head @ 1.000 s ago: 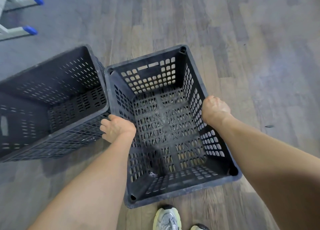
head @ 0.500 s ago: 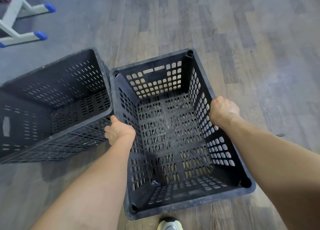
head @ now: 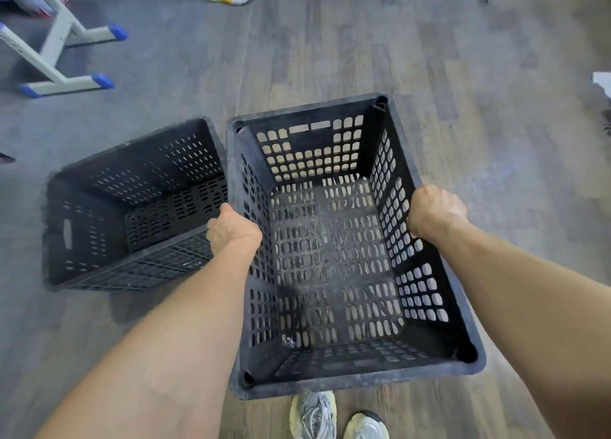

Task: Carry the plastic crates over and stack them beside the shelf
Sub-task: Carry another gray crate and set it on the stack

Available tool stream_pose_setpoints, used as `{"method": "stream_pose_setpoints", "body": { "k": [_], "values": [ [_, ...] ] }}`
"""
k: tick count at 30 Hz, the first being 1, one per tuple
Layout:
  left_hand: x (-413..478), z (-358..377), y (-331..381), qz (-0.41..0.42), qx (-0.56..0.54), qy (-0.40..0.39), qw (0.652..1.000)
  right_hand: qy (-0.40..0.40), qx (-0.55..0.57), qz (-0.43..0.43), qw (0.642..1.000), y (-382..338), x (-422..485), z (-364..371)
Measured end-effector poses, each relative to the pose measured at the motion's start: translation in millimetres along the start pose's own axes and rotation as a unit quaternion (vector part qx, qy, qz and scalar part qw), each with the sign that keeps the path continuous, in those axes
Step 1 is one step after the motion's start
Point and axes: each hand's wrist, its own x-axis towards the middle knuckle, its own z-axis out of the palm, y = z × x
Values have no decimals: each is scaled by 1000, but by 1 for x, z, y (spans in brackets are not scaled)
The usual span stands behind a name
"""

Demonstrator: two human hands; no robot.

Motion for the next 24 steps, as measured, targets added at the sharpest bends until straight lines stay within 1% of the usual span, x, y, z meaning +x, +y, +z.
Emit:
{"method": "stream_pose_setpoints", "body": {
  "k": [7,13,19,22,24],
  "values": [
    [-52,-116,-3,11,-6,15,1000,-2,19,-16,1000,0,-76,-96],
    [-92,-215,-21,7,-18,59,998,10,14,-70,997,-17,-136,-174],
    [-122,-298,-55,-33,-65,89,993,29,-6,-143,989,-50,-192,-243],
    [-130,-329,-79,-58,-83,110,989,41,-17,-175,984,-72,-213,-265],
    [-134,-346,-98,-72,-76,119,987,43,-21,-196,979,-89,-227,-275]
  ]
}}
